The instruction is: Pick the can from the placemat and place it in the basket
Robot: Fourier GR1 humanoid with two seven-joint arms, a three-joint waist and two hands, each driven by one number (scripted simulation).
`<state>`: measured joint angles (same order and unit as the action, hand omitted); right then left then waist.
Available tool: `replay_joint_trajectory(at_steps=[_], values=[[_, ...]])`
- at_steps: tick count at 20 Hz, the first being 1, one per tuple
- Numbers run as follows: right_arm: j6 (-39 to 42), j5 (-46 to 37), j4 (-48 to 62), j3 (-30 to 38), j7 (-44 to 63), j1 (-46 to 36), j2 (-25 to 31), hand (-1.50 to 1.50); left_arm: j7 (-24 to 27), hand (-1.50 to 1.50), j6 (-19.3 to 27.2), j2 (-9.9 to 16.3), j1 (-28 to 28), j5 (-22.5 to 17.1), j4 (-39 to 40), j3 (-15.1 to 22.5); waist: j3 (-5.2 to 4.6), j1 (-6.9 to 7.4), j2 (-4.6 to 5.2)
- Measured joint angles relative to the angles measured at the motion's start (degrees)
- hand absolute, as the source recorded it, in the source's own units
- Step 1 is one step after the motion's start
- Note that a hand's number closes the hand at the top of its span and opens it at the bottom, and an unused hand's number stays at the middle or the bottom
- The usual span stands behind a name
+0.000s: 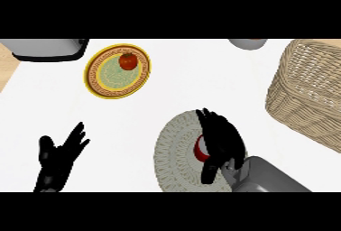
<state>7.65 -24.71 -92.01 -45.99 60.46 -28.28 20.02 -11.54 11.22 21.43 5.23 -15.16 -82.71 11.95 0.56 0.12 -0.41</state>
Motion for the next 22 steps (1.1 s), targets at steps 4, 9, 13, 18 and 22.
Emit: replay_joint_trajectory(at_steps=[4, 9, 13, 18, 22], values=[[0.48, -1.82, 1.7, 0.89, -1.08, 1.21, -1.56, -1.5, 0.56, 0.0, 0.03, -1.04, 0.17, 0.98, 0.25, -0.12, 0.06, 0.01, -0.04], [1.05, -4.01, 3.38, 2.52, -2.94, 2.5, -2.45, -1.5, 0.79, 0.0, -1.97, -0.7, 0.39, 0.32, 0.4, -1.82, 0.01, -0.03, -0.02], [1.47, -5.91, 3.86, 3.16, -3.57, 4.14, -3.36, 1.5, 0.22, 0.0, -2.09, -1.26, 0.3, 1.24, 0.46, -1.98, 0.08, -0.06, -0.06], [2.74, -9.36, 6.29, 2.46, -6.13, 3.42, -3.96, 1.5, 0.12, 0.0, -3.22, -1.15, 0.21, 1.32, 0.49, -3.03, 0.02, 0.06, -0.01], [3.39, -12.46, 7.66, 2.54, -8.35, 2.76, -3.76, 1.5, 0.04, 0.0, -3.44, -1.61, 0.27, 1.82, 0.58, -3.48, -0.02, 0.07, -0.11]])
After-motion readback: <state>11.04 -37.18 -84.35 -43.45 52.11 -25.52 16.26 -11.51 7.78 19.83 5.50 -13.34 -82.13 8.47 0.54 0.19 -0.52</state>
